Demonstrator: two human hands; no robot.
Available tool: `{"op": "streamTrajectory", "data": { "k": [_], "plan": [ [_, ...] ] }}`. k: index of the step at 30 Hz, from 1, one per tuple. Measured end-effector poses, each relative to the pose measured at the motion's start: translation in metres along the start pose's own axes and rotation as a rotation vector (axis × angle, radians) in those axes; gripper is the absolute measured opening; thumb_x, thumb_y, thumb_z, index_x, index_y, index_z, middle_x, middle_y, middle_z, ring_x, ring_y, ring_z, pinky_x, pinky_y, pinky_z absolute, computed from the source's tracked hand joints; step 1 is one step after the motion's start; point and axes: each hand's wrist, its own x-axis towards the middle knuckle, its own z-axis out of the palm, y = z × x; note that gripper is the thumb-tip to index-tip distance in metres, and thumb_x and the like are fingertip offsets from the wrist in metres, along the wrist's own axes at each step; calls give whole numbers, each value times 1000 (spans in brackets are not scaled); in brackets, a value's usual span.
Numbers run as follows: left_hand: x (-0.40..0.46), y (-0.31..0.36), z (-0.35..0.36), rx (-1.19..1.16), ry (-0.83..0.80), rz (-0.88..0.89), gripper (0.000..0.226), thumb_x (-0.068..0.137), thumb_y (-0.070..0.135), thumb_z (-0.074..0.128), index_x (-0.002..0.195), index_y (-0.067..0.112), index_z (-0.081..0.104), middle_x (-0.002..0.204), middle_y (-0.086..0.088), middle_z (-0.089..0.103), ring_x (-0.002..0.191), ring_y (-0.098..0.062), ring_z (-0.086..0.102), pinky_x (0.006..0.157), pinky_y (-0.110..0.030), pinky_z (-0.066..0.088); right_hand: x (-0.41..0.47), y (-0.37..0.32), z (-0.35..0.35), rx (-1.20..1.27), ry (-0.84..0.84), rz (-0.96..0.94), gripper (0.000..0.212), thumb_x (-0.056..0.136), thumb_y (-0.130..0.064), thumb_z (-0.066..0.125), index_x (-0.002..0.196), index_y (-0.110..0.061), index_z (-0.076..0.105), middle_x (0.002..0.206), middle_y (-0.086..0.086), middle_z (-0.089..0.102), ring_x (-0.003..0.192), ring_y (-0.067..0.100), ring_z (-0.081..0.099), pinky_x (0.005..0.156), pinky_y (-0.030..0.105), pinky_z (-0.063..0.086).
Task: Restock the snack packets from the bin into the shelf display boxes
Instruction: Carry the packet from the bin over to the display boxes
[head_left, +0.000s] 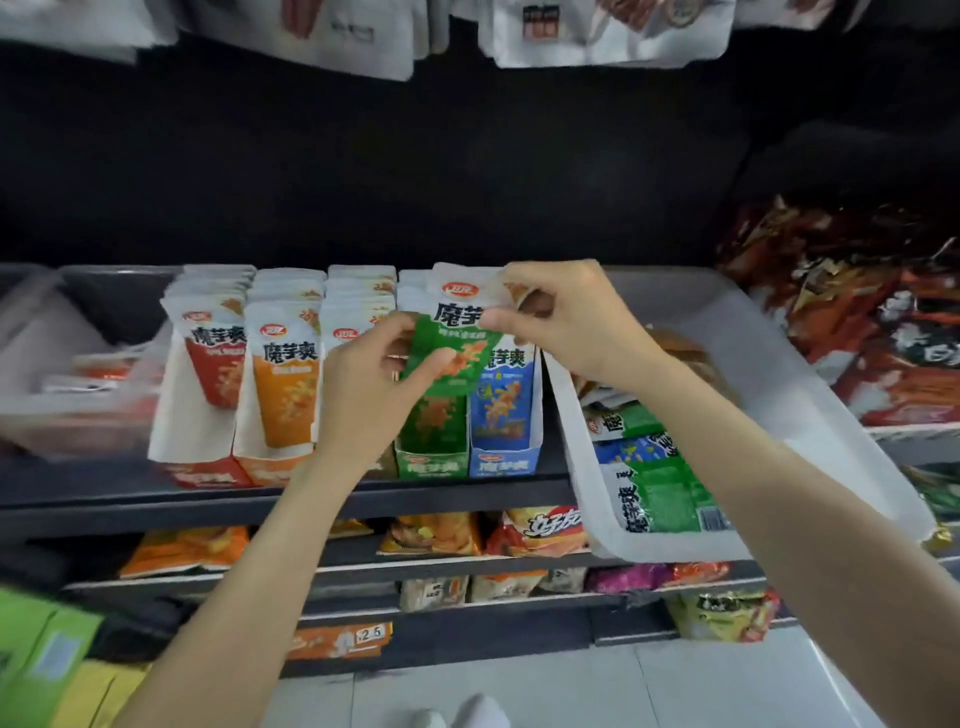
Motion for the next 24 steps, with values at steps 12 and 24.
{"op": "streamTrajectory", "data": {
  "k": [12,24],
  "plan": [
    [0,-58,-3,587,114,37,36,79,37,73,107,15,64,105,-5,66,101,-26,55,84,-34,38,22,0,64,-733,-179,36,18,94,-33,52,86,-18,46,78,2,55,82,29,60,63,33,40],
    [-3,-40,4,331,177,190,31,87,29,59,113,13,59,99,2,61,88,-10,50,78,-25,39,-2,14,32,-486,56,63,28,86,-33,64,108,-19,54,100,-5,54,77,11,51,64,31,46]
  ]
}}
